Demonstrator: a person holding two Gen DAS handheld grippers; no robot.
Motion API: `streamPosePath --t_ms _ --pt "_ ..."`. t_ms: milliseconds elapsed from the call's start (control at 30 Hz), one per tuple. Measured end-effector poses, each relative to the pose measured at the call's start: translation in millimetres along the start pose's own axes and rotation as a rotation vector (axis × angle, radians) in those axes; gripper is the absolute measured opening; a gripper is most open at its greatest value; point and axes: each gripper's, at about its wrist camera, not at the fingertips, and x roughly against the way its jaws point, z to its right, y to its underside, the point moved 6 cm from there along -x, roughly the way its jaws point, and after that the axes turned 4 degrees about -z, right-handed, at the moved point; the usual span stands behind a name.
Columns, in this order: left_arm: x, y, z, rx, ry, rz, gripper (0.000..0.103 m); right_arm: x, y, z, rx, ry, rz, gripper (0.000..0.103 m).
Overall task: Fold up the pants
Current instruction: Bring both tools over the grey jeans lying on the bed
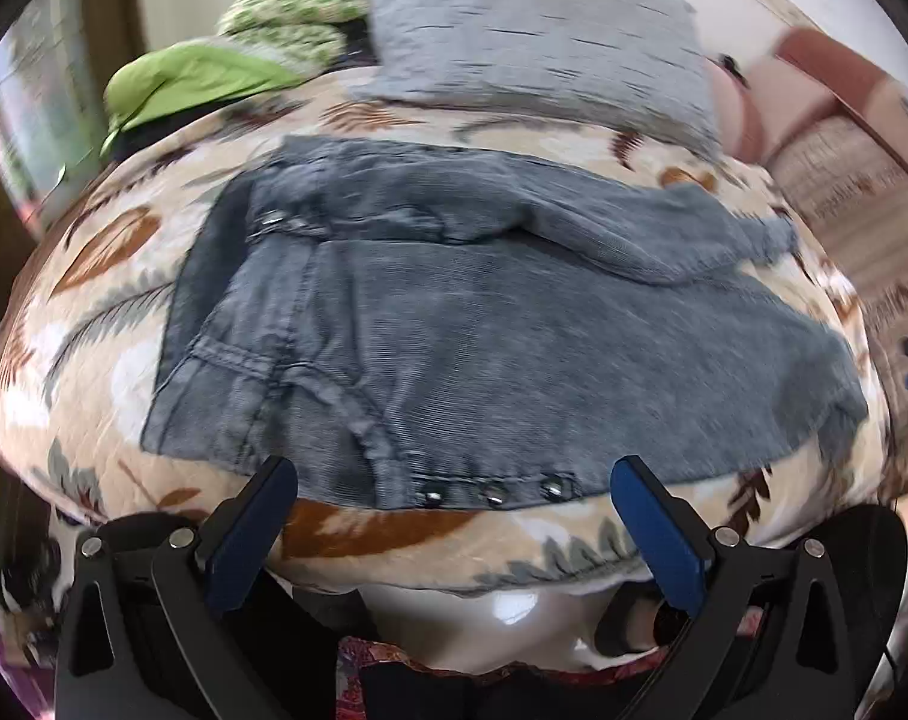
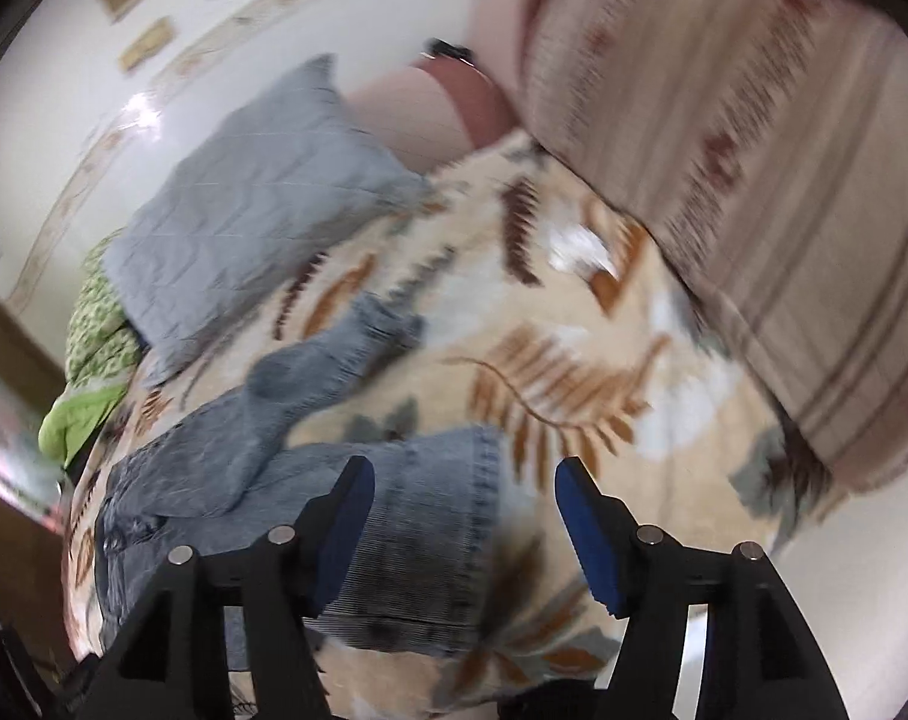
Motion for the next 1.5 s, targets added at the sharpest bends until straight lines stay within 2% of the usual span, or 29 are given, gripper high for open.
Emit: streamPosePath --t_ms 100,133,200,367,467,600,733,800,867,967,1033,1100,1167,1200,1233,1267,1300,1333,1367,1400,1500 --pt "6.5 -3.4 8.2 -0.027 0.008 -0.008 0.103 -31.2 23.6 5.7 -0.050 -0.050 -0.150 0.067" --pt "6.6 -3.2 10.3 -0.025 0.019 -0.037 0.103 -45.4 35.5 1.0 -0.073 -0.082 -0.218 0.067" --pt "2.5 -8.2 8.7 -0.007 0.034 -0.095 0.103 -61.2 47.9 -5.2 -0.090 -0.092 -0.264 0.067" --pt "-4.7 -15.7 -12.4 0.027 0.004 -0.090 0.103 -90.1 67.3 -11.2 -0.217 -0.148 -0.323 0.067" --pt "-1.5 -21.4 -22.4 0.032 -0.018 -0.065 0.103 -79.3 67.1 -7.4 -0.260 -0.161 -0.270 0.067" --pt "2.3 -32.2 -29.1 0.032 -0.044 -0.011 0.103 -45.6 74.3 -10.2 -0.336 -0.369 -0.211 0.067" --pt "-2.3 -37.3 -25.1 0.024 -0.043 -0.011 0.103 -36.1 104.4 -37.2 -0.404 -0.578 -0.264 0.067" --pt "-4.3 -37.7 -21.2 0.011 -0.048 -0.019 0.103 -43.2 123.7 -49.9 -0.450 -0.640 -0.319 0.067" --pt "-4.6 -36.1 -18.7 -0.015 -0.057 -0.022 0.103 -55.8 130.6 -55.1 -0.496 -0.664 -0.327 0.067" --pt "0.2 -34.0 -15.1 -0.042 -0.088 -0.004 0.103 -78.5 117.3 -40.3 -0.608 -0.613 -0.247 0.067" --pt "4.7 -33.9 -15.7 -0.050 -0.105 0.015 0.103 -91.5 114.2 -31.4 -0.689 -0.586 -0.226 0.067" --pt "7.0 -34.3 -16.7 -0.047 -0.106 0.020 0.103 -95.7 107.8 -20.2 -0.711 -0.525 -0.209 0.066" --pt "7.7 -35.4 -16.1 -0.040 -0.104 0.015 0.103 -95.8 98.1 -17.8 -0.656 -0.455 -0.175 0.066" --pt "7.6 -35.1 -15.8 -0.040 -0.105 0.013 0.103 -90.0 92.5 -17.0 -0.601 -0.383 -0.143 0.059" --pt "7.4 -34.8 -15.4 -0.042 -0.107 0.012 0.103 -78.6 84.3 -15.6 -0.514 -0.270 -0.076 0.053" --pt "7.1 -34.3 -14.8 -0.049 -0.110 0.008 0.103 -64.8 73.5 -15.8 -0.421 -0.160 0.001 0.034" --pt "6.8 -33.7 -13.1 -0.052 -0.111 0.007 0.103 -55.1 66.5 -12.2 -0.352 -0.086 0.054 0.018" --pt "6.7 -32.9 -12.0 -0.058 -0.113 0.007 0.103 -40.1 60.1 -11.0 -0.264 0.001 0.126 0.018" --pt "6.3 -32.2 -11.0 -0.064 -0.114 0.008 0.103 -31.6 57.9 -9.5 -0.225 0.022 0.151 0.016" --pt "5.5 -32.2 -9.2 -0.065 -0.116 0.006 0.103 -29.6 56.0 -5.1 -0.206 0.013 0.138 0.016" --pt "1.6 -31.7 -7.6 -0.065 -0.115 -0.014 0.103 -28.1 67.5 13.5 -0.212 0.035 0.060 0.015"
